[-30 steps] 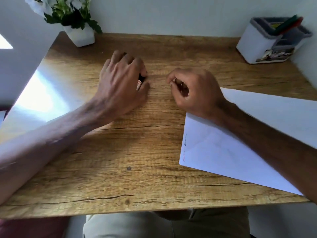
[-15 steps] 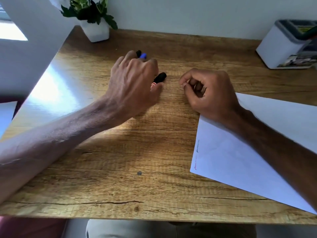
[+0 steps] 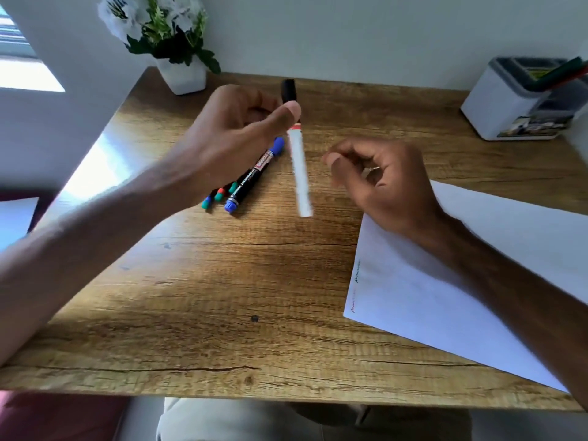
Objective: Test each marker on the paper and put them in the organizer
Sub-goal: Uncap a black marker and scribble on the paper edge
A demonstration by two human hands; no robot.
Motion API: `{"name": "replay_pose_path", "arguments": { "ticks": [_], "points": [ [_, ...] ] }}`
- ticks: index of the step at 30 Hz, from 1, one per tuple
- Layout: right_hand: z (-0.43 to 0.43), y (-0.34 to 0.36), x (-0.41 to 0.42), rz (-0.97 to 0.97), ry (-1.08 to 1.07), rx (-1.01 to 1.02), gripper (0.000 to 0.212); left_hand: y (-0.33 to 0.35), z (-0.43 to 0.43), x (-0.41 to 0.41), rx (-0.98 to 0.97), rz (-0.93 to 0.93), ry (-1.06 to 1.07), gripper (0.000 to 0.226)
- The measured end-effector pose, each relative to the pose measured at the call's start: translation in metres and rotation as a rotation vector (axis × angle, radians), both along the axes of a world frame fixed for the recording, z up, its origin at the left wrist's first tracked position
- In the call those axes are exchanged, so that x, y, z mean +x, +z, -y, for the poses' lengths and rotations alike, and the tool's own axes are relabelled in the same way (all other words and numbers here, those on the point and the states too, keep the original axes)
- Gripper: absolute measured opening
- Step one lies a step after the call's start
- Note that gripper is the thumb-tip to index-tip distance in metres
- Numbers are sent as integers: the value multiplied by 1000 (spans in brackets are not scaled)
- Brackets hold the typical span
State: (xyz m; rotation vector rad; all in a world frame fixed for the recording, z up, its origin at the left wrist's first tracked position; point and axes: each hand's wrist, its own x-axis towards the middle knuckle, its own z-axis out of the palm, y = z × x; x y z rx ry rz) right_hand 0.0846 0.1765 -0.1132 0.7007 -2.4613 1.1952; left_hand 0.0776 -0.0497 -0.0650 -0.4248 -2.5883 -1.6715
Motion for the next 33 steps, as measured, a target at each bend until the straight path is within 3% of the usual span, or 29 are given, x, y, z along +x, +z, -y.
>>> {"name": "replay_pose_path", "arguments": {
  "ticks": [5, 8, 10, 13, 15, 24, 28, 33],
  "points": [
    [1, 4, 4, 298, 191, -189, 29, -13, -8, -1, 259, 168, -114, 22],
    [-4, 5, 0, 282, 219, -124, 22, -19, -11, 1, 281, 138, -157, 19],
    [-12, 6, -5, 166, 162, 30, 20, -21, -8, -1, 221, 51, -157, 20],
    [-24, 7, -13, -18, 60, 321, 24, -24, -3, -6, -47, -175, -123, 19],
    [-28, 8, -15, -73, 32, 413, 29, -28, -4, -6, -168, -253, -104, 15],
    [-20, 1, -13, -150, 153, 462, 48, -42, -17, 2, -230, -359, -121, 23],
    [-21, 1, -14, -186, 150, 459, 42, -42, -16, -2, -383, -394, -142, 33],
    [-18, 3, -13, -139, 161, 462, 35, -45, -12, -3, -578, -580, -263, 45]
  ]
}}
